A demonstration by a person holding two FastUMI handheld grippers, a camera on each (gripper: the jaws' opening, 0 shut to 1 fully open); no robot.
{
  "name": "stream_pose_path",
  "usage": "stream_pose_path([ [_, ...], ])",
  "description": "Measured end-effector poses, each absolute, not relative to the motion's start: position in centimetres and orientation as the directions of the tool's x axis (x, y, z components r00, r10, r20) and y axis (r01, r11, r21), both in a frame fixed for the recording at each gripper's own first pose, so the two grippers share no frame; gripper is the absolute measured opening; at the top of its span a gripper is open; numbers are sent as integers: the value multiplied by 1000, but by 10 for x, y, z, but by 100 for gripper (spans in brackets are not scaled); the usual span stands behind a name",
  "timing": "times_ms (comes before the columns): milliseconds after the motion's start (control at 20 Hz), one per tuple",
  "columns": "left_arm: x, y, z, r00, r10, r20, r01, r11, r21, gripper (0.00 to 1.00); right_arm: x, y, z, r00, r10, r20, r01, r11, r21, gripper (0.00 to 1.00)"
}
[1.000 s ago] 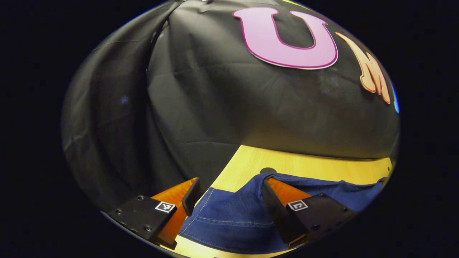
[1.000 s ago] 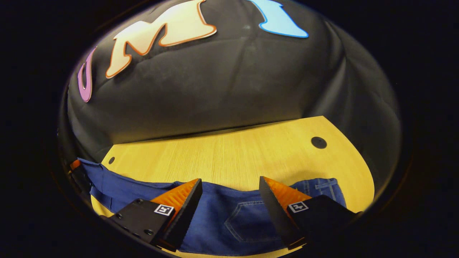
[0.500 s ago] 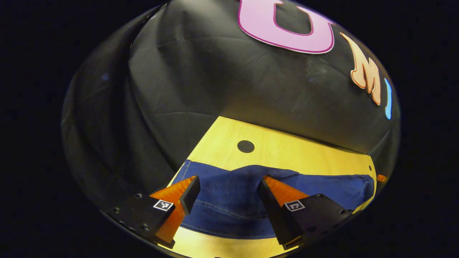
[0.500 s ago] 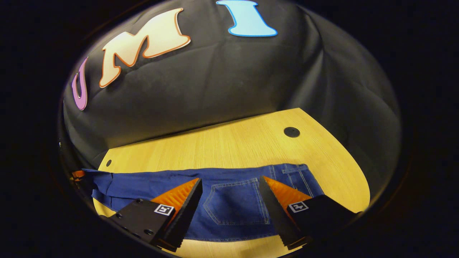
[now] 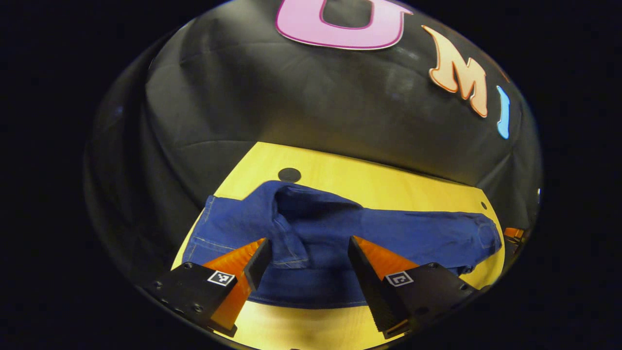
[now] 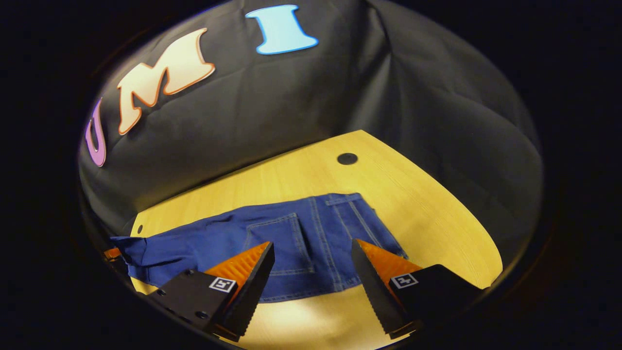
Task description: Grasp the waist and the cuffs of the jeans and fold them to make the two legs overlap; first hold the waist and fold one-third of the jeans toward the cuffs, then hold the cuffs and fold the remaining one-third in the same direction to finish folding.
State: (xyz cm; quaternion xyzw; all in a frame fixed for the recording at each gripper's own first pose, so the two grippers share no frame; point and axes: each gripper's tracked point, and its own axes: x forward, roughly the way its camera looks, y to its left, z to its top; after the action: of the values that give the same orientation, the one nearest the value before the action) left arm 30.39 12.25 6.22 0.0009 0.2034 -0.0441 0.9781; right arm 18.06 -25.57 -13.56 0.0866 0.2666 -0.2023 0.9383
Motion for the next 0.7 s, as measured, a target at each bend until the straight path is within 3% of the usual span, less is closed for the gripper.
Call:
stream_pose_path([
  [50, 298, 120, 63, 914, -94, -394, 95, 995, -15, 96, 173, -265, -140, 764, -345, -545, 446, 893, 60, 96],
  [200, 269, 106, 69, 923, -108, -370, 118, 993, 4, 96, 152, -292, -154, 723, -379, -577, 499, 865, 57, 99],
  [250, 259, 98, 70, 925, -108, -365, 120, 993, 10, 96, 149, -299, -162, 710, -382, -591, 514, 855, 65, 95],
  [350, 246, 90, 73, 928, -104, -357, 112, 994, 1, 96, 148, -307, -175, 697, -373, -613, 532, 842, 91, 99],
  [650, 185, 75, 96, 950, -98, -295, 84, 995, -60, 96, 154, -334, -184, 702, -350, -620, 577, 790, 208, 99],
  [700, 177, 76, 99, 953, -90, -289, 76, 995, -59, 96, 159, -337, -186, 705, -343, -620, 581, 781, 229, 94],
])
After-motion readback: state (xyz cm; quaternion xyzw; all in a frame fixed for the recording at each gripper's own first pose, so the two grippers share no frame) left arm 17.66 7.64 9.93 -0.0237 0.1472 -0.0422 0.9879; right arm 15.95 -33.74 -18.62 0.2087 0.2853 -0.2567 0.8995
